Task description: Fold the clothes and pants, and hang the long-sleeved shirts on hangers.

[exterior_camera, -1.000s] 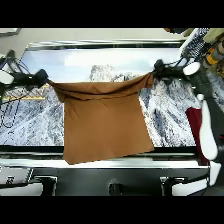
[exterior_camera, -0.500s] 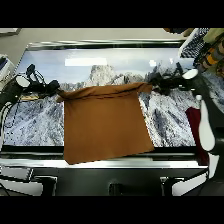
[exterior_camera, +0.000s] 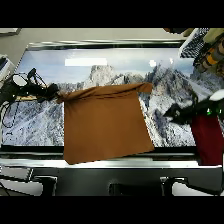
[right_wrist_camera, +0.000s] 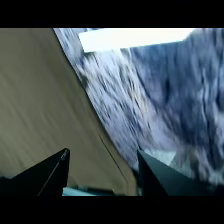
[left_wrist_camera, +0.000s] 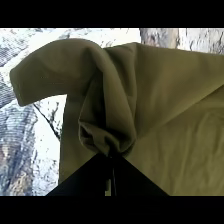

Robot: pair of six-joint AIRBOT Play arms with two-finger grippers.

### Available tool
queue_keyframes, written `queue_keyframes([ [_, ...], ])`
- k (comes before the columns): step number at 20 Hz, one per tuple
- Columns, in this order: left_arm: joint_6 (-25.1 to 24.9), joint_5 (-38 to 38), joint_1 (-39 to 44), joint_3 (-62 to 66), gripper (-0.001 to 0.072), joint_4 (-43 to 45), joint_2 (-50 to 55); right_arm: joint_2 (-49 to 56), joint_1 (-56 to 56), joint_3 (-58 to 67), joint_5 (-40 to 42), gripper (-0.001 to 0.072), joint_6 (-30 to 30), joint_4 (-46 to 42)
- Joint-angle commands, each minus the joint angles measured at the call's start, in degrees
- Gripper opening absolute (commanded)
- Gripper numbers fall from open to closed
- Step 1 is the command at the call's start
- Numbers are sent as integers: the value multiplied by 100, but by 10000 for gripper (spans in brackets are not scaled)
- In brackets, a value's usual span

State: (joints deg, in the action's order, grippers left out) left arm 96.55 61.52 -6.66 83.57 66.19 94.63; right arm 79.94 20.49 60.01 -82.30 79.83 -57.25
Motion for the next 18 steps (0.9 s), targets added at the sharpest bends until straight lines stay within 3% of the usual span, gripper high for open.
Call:
queue_keyframes([
  [1, -9, 177, -7, 7, 14, 2, 4, -726, 63, -1762, 315, 491, -446, -39],
  [6, -7, 177, -4, 7, 14, 0, 7, -933, 61, -2957, 898, 474, -896, 793],
  [11, -9, 177, -4, 7, 14, 2, 7, -933, 61, -3169, 1353, 466, -944, 1045],
  [13, -9, 173, -7, 7, 14, 2, 7, -933, 61, -3169, 1381, 305, -1051, 1268],
  [14, -9, 173, -7, 7, 14, 2, 7, -933, 61, -3169, 1377, 285, -1049, 1316],
  [15, -9, 173, -4, 7, 14, 2, 7, -933, 61, -3169, 1355, 213, -1049, 1316],
  [16, -9, 173, -7, 7, 14, 2, 7, -933, 61, -3169, 1292, 102, -1093, 1316],
  [17, -9, 173, -7, 7, 14, 2, 7, -933, 61, -3169, 1189, 56, -1161, 1318],
  [18, -9, 175, -7, 7, 14, 2, 7, -933, 61, -3169, 1113, 54, -1156, 1309],
])
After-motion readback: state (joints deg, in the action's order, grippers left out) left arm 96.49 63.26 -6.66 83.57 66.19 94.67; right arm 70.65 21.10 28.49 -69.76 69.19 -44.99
